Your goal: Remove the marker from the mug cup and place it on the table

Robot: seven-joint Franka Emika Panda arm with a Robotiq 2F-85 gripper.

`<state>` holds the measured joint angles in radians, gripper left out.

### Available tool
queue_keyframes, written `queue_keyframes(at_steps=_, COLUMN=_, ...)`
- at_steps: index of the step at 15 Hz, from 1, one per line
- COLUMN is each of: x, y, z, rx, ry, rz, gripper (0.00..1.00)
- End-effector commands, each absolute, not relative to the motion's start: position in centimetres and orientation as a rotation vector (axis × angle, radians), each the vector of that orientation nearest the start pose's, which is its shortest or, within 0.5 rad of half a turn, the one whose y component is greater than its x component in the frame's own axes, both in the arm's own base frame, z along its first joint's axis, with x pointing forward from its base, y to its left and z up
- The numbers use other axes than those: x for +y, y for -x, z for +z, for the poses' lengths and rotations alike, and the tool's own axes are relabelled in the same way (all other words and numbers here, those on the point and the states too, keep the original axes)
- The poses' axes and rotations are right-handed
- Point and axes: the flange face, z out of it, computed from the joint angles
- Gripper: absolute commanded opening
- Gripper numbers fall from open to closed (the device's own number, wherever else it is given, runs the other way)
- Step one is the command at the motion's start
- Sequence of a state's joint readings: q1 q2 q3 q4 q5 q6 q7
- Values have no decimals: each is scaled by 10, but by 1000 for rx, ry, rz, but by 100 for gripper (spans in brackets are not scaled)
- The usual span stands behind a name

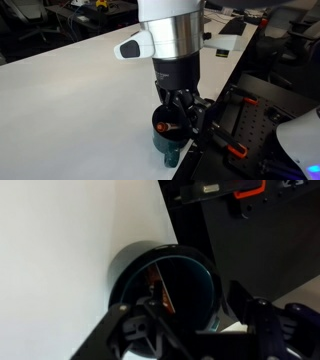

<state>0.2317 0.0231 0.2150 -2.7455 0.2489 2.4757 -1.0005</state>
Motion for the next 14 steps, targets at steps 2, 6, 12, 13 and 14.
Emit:
queue_keyframes(at_steps=2, x=154, y=-325, z=198, rx=-1646, ry=2380, rz=387, gripper=68)
queue_keyframes(at_steps=6, x=154, y=-327, z=202, rx=-1621, ry=2378, rz=398, gripper=61)
queue_keyframes(at_steps=12, x=156, y=-333, z=212, rx=-1620, ry=2385, rz=357, gripper=48)
queue_keyframes(at_steps=13, x=156, y=-334, z=213, rx=-1625, ry=2390, rz=345, gripper=48)
queue_keyframes(at_steps=14, x=157, y=-335, z=213, rx=-1637, ry=2399, rz=325, gripper=49)
